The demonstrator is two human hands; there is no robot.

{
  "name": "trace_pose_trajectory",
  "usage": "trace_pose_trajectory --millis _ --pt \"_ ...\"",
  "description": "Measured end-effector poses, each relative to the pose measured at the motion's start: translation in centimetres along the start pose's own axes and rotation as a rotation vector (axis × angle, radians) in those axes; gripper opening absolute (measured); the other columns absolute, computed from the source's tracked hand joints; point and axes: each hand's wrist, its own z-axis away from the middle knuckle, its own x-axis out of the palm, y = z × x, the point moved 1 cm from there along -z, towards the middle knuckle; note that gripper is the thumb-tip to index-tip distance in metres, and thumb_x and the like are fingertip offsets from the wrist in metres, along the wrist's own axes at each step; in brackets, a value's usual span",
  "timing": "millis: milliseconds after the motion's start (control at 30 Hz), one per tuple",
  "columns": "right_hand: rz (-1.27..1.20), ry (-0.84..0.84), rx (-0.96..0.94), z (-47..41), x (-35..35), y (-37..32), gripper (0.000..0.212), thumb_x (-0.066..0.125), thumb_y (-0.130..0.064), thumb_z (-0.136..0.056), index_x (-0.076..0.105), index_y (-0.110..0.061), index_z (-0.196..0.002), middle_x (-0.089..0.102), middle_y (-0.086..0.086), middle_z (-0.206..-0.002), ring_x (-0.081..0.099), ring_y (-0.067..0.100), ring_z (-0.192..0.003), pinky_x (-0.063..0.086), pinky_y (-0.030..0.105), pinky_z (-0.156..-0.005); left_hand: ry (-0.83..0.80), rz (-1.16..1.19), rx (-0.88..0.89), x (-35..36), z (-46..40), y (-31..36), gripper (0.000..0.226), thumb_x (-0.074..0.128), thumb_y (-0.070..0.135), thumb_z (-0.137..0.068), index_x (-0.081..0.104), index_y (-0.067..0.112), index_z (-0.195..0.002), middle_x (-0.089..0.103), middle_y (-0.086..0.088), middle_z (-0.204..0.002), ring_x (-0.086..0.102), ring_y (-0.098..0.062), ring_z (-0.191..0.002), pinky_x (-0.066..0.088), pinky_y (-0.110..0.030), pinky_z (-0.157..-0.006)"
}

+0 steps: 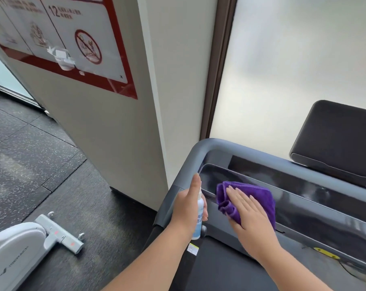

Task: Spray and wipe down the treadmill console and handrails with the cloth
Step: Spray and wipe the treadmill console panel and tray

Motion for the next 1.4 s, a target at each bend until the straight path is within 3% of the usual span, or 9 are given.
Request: trace_pose_trajectory --millis 200,333,433,633,700,800,900,1067,1400 --pt "-0.155 0.38 0.429 0.5 -0.7 2.8 0.059 0.06 -0.021 -0.102 0.041 -0.012 -0.157 0.04 0.003 -0.164 0.035 0.024 -0.151 0.023 0.043 -0.126 -0.062 0.006 0.009 -0.6 -0.4 -0.5 0.091 0.041 0.091 -0.083 0.051 0.004 -0.061 0.051 -0.011 -0.05 0.05 -0.02 -0.044 0.052 -0.03 -0.06" --pt "-0.528 0.609 0.945 -6.0 -2.9 1.5 0.057 0.043 -0.032 -0.108 0.032 -0.008 -0.159 0.031 0.012 -0.168 0.025 0.034 -0.154 0.016 0.046 -0.128 -0.097 -0.017 -0.005 -1.0 -0.4 -0.8 0.087 0.04 0.094 -0.08 0.051 0.011 -0.055 0.055 -0.01 -0.05 0.053 -0.02 -0.045 0.055 -0.03 -0.063" --pt "-0.634 0.684 1.08 -11.2 -4.6 0.5 0.057 0.041 -0.03 -0.109 0.031 -0.002 -0.157 0.019 0.017 -0.17 0.017 0.031 -0.157 0.012 0.048 -0.128 -0.112 -0.002 -0.018 -1.3 -0.7 -1.0 0.087 0.04 0.096 -0.079 0.052 0.013 -0.055 0.056 -0.01 -0.051 0.055 -0.021 -0.047 0.059 -0.04 -0.076" --pt "-0.567 0.349 0.575 -17.6 -1.7 -4.8 0.057 0.045 -0.034 -0.108 0.033 -0.011 -0.159 0.023 0.006 -0.171 0.012 0.032 -0.158 0.01 0.05 -0.129 -0.115 0.008 -0.042 -1.9 -0.7 -1.3 0.088 0.041 0.096 -0.079 0.054 0.012 -0.055 0.057 -0.011 -0.05 0.057 -0.023 -0.05 0.061 -0.053 -0.092" --pt "-0.619 0.189 0.454 -19.5 -1.3 -6.8 0.044 0.045 -0.035 -0.106 0.054 -0.016 -0.146 0.044 0.008 -0.159 0.03 0.034 -0.152 0.023 0.049 -0.125 -0.117 0.025 -0.052 -2.0 -0.6 -1.4 0.088 0.043 0.097 -0.077 0.054 0.012 -0.055 0.057 -0.011 -0.05 0.057 -0.023 -0.049 0.061 -0.054 -0.092" --pt "-0.688 0.019 0.347 -19.9 -1.5 -8.9 0.027 0.049 -0.033 -0.103 0.07 -0.022 -0.089 0.073 0.008 -0.101 0.066 0.034 -0.107 0.05 0.041 -0.095 -0.123 0.034 -0.057 -1.9 -0.5 -1.5 0.089 0.043 0.097 -0.075 0.054 0.011 -0.055 0.057 -0.012 -0.051 0.057 -0.022 -0.049 0.061 -0.049 -0.084" --pt "-0.854 -0.109 0.262 -17.5 -1.0 -8.7 0.023 0.056 -0.028 -0.099 0.076 -0.017 -0.096 0.078 0.008 -0.103 0.069 0.028 -0.106 0.053 0.04 -0.097 -0.117 0.016 -0.048 -1.7 -0.5 -1.5 0.089 0.043 0.097 -0.074 0.054 0.011 -0.054 0.058 -0.013 -0.053 0.057 -0.021 -0.048 0.054 -0.034 -0.069" --pt "-1.002 -0.141 0.302 -11.0 -1.5 -4.4 0.018 0.061 -0.033 -0.093 0.077 -0.028 -0.087 0.076 -0.007 -0.084 0.068 0.006 -0.077 0.051 0.022 -0.075 -0.122 -0.002 -0.02 -1.4 -0.5 -1.6 0.089 0.041 0.098 -0.076 0.053 0.012 -0.052 0.057 -0.01 -0.051 0.056 -0.021 -0.047 0.055 -0.035 -0.071" --pt "-0.821 -0.073 0.325 -3.0 -2.9 0.6 0.028 0.055 -0.057 -0.091 0.072 -0.037 -0.101 0.072 -0.017 -0.078 0.059 -0.002 -0.066 0.047 0.025 -0.071 0.042 0.122 -0.118 -2.2 -1.7 2.0 0.084 0.048 0.096 -0.072 0.052 0.017 -0.046 0.057 -0.01 -0.053 0.056 -0.022 -0.045 0.054 -0.031 -0.057"
